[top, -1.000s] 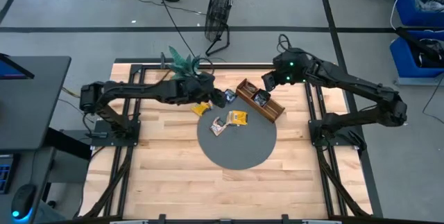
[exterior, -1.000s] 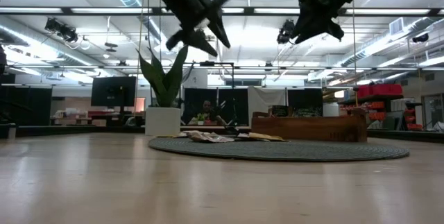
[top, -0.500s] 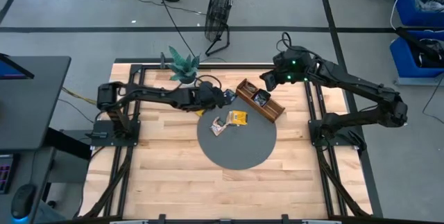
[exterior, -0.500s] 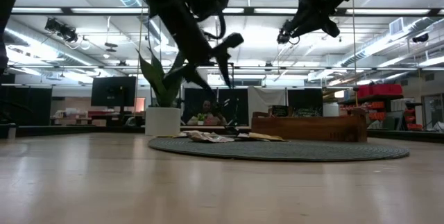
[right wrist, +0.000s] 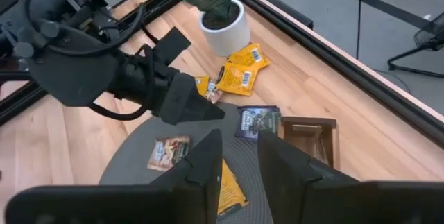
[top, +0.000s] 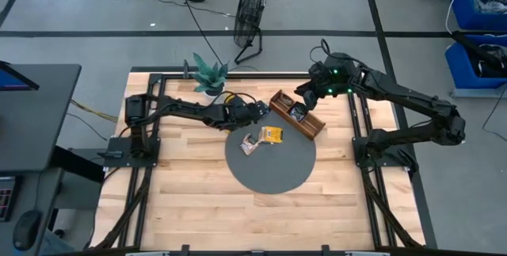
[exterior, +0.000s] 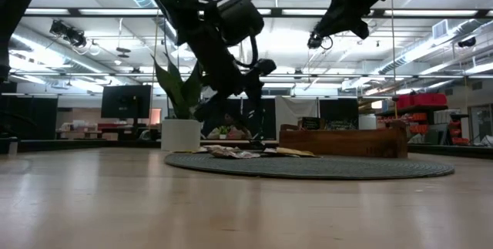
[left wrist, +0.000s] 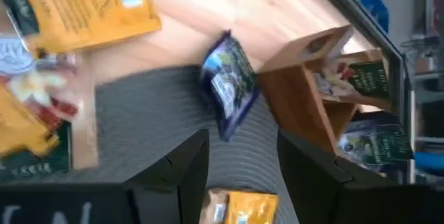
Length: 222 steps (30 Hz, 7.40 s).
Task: Pick & Place Tea
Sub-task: Put the black tea bag into the middle section of the wooden organizer
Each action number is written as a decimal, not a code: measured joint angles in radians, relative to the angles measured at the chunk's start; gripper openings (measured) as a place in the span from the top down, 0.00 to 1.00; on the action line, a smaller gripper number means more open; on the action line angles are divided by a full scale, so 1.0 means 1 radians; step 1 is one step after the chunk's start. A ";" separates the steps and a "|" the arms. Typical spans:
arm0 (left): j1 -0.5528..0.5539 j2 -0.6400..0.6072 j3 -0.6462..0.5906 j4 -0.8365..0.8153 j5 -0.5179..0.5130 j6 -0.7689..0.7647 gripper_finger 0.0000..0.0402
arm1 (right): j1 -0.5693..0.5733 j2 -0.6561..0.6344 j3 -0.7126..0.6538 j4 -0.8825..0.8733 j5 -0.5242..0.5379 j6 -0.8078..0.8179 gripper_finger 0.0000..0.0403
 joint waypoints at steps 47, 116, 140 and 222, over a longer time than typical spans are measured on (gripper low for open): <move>0.139 0.107 -0.001 0.133 0.108 0.187 0.57 | 0.002 0.001 0.000 0.028 -0.001 0.044 0.75; 0.138 0.076 -0.001 0.144 0.158 0.371 0.99 | 0.002 0.001 0.000 0.032 -0.001 0.039 0.75; 0.001 -0.201 -0.001 0.074 -0.064 0.798 0.99 | 0.002 0.001 0.000 0.036 -0.101 -0.126 0.75; -0.367 -0.488 0.000 -0.009 -0.445 1.201 0.99 | 0.139 0.061 0.147 -0.042 -0.152 0.005 1.00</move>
